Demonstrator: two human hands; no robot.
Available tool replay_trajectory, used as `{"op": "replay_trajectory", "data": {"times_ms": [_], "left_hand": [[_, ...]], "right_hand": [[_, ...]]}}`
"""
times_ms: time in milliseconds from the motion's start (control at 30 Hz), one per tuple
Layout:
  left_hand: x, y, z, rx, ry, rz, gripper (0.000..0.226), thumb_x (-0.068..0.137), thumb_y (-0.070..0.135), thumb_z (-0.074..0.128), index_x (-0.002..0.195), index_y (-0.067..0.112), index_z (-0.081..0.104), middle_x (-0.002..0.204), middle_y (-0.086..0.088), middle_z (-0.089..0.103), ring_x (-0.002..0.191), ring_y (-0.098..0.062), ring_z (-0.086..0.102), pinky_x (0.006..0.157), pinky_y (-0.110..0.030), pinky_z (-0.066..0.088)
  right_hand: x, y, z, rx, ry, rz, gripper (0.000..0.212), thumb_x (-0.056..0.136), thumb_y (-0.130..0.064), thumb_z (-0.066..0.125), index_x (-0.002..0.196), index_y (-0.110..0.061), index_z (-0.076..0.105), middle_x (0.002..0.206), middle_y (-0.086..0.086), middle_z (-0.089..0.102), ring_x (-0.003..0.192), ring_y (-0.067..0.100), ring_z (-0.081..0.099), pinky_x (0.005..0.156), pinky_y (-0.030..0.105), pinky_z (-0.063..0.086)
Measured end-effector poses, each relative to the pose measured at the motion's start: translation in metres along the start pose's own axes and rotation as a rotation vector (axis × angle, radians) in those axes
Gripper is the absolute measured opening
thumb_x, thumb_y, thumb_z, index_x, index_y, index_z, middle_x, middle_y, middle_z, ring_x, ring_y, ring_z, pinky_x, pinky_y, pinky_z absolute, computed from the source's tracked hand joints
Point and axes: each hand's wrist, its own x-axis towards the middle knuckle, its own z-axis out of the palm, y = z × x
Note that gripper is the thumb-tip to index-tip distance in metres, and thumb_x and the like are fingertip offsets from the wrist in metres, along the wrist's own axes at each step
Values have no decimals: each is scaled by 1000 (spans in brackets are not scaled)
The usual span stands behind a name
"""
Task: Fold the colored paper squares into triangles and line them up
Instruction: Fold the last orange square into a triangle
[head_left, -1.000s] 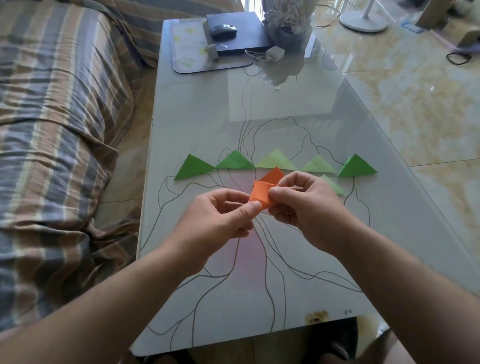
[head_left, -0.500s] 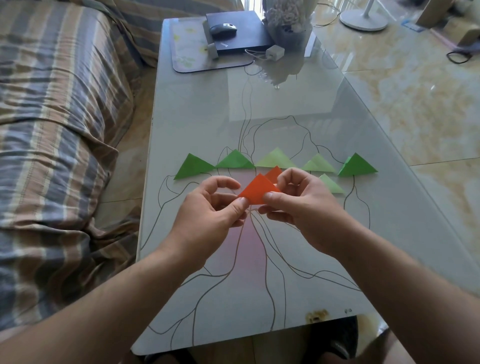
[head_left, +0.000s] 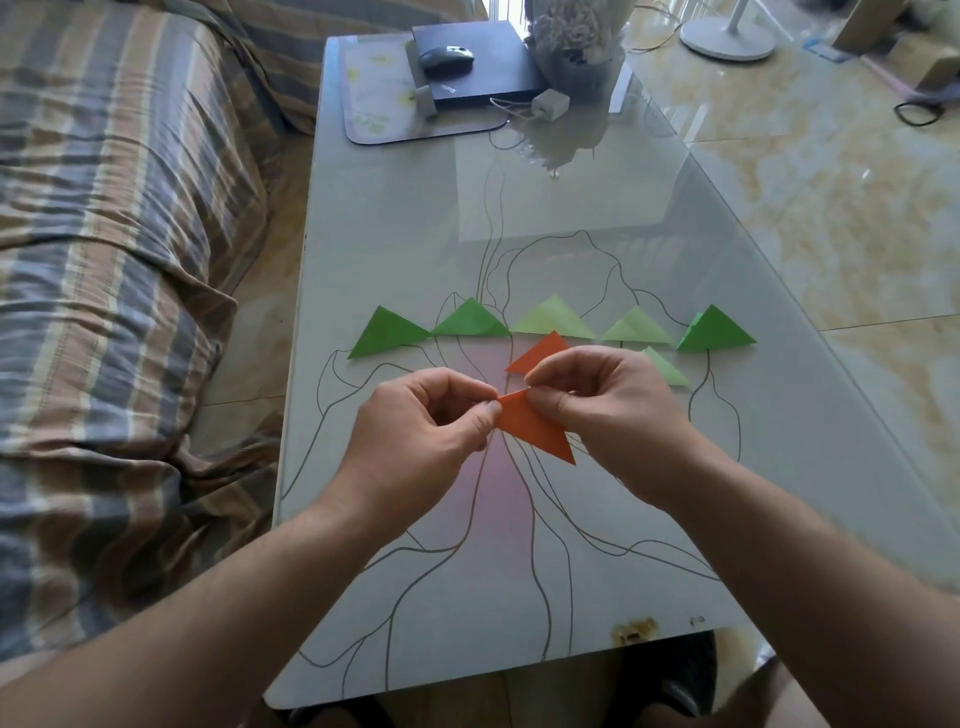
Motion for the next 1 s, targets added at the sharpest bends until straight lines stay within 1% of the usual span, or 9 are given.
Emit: {"op": "replay_trajectory", "data": {"times_ms": [133, 267, 500, 567, 633, 733, 833, 900, 1000], "left_hand": [[2, 1, -3, 25, -74, -15, 8, 93, 15, 75, 96, 22, 77, 84, 1, 79, 78, -18, 77, 82, -41, 64], [3, 2, -4, 32, -127, -48, 10, 94, 15, 74, 101, 21, 75, 85, 0, 79, 80, -18, 77, 83, -39, 64], [13, -1, -4, -274, -81, -255, 7, 94, 9, 72, 98, 6, 76, 83, -12, 77, 75, -21, 72, 90, -46, 62], [14, -3, -5, -366, -86, -298, 8, 92, 8, 73, 99, 6, 76, 82, -12, 76, 75, -20, 71, 90, -46, 61], [15, -3, -5, -412, -88, -319, 9, 90, 7, 73, 99, 6, 75, 81, -10, 75, 75, -19, 71, 88, -43, 61], [15, -3, -7, -320, -81, -278, 7, 91, 7, 73, 99, 7, 76, 81, -10, 75, 74, -19, 71, 88, -44, 61], [11, -2, -8, -112, -98, -147, 4, 92, 11, 76, 95, 10, 78, 85, -13, 77, 78, -25, 72, 85, -43, 62], [7, -2, -7, -7, -117, -72, 3, 91, 15, 77, 94, 14, 78, 86, -9, 77, 84, -28, 73, 83, -42, 63], [5, -1, -7, 59, -134, -19, 3, 92, 17, 77, 94, 17, 78, 86, -3, 77, 84, -20, 74, 80, -36, 63]], "right_hand": [[2, -1, -2, 19, 16, 13, 23, 88, 3, 75, 79, -18, 78, 78, 2, 74, 76, 16, 67, 78, 44, 56], [1, 0, -1, 24, -4, -12, 29, 92, 5, 66, 79, -19, 76, 69, -9, 65, 66, 13, 55, 67, 37, 47], [3, -2, 1, 127, 34, 19, 18, 92, 0, 72, 86, -17, 74, 71, -1, 67, 69, 16, 60, 68, 34, 50], [3, -2, 1, 162, 47, 54, 15, 91, -2, 74, 87, -17, 75, 75, 2, 71, 73, 18, 64, 70, 36, 52], [2, -2, 0, 185, 48, 78, 13, 91, -3, 75, 90, -15, 75, 78, 4, 73, 74, 18, 66, 66, 31, 53], [3, -1, -3, 125, 9, 68, 13, 91, -2, 75, 96, -13, 76, 82, 7, 73, 72, 17, 65, 65, 29, 55], [1, 4, -1, -60, -70, 20, 13, 87, -11, 81, 98, -17, 78, 78, -2, 70, 67, 14, 57, 67, 27, 52], [-1, 8, 1, -186, -121, -10, 12, 84, -21, 86, 95, -21, 79, 73, -5, 70, 64, 10, 60, 64, 27, 53], [-3, 10, 6, -154, -162, 4, 4, 86, -18, 83, 86, -18, 79, 66, 2, 66, 61, 12, 59, 62, 32, 50]]}}
